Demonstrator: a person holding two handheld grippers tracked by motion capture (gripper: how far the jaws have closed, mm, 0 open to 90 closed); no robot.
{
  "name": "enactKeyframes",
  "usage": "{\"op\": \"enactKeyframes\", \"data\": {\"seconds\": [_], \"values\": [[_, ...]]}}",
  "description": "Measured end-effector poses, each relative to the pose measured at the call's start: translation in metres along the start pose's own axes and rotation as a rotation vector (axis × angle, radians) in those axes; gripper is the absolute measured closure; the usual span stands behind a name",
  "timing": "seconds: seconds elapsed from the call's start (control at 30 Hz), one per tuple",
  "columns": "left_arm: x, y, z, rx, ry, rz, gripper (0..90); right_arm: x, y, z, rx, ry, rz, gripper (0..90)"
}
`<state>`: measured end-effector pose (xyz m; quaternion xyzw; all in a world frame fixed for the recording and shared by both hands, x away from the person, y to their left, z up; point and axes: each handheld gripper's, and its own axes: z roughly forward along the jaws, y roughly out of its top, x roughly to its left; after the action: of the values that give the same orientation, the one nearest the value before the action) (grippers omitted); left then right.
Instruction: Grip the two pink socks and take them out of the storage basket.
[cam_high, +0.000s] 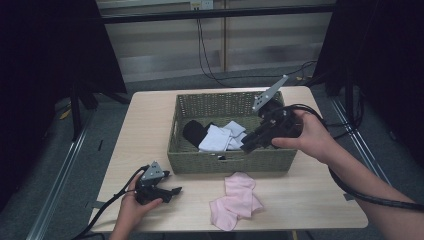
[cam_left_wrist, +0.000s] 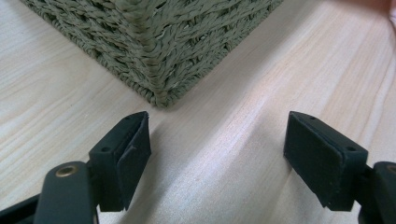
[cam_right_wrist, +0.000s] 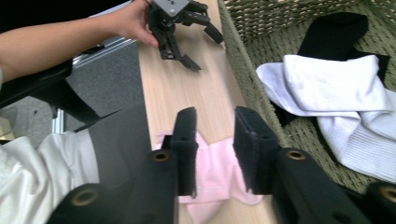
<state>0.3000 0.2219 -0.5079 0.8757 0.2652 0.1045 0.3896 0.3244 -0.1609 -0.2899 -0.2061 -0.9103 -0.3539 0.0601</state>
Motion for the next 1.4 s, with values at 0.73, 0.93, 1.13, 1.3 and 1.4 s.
{"op": "enactKeyframes", "data": {"seconds": [0.73, 0.93, 1.13, 1.3, 1.4], "values": [[0.000, 0.000, 0.000, 0.001, -0.003, 0.000, 22.6, -0.001, -0.018, 0.005, -0.004, -0.039, 0.000, 44.5], [0.000, 0.000, 0.000, 0.001, -0.003, 0.001, 22.5, 0.000, -0.024, 0.006, -0.001, -0.046, -0.002, 41.0], [0.000, 0.000, 0.000, 0.001, -0.005, 0.000, 22.6, -0.002, -0.032, 0.005, -0.010, -0.045, 0.003, 38.5], [0.000, 0.000, 0.001, 0.000, -0.006, 0.001, 22.5, -0.004, -0.041, 0.005, -0.016, -0.049, 0.014, 36.5], [0.000, 0.000, 0.000, 0.001, -0.006, 0.001, 22.5, -0.005, -0.046, 0.006, -0.016, -0.050, 0.019, 35.8]]}}
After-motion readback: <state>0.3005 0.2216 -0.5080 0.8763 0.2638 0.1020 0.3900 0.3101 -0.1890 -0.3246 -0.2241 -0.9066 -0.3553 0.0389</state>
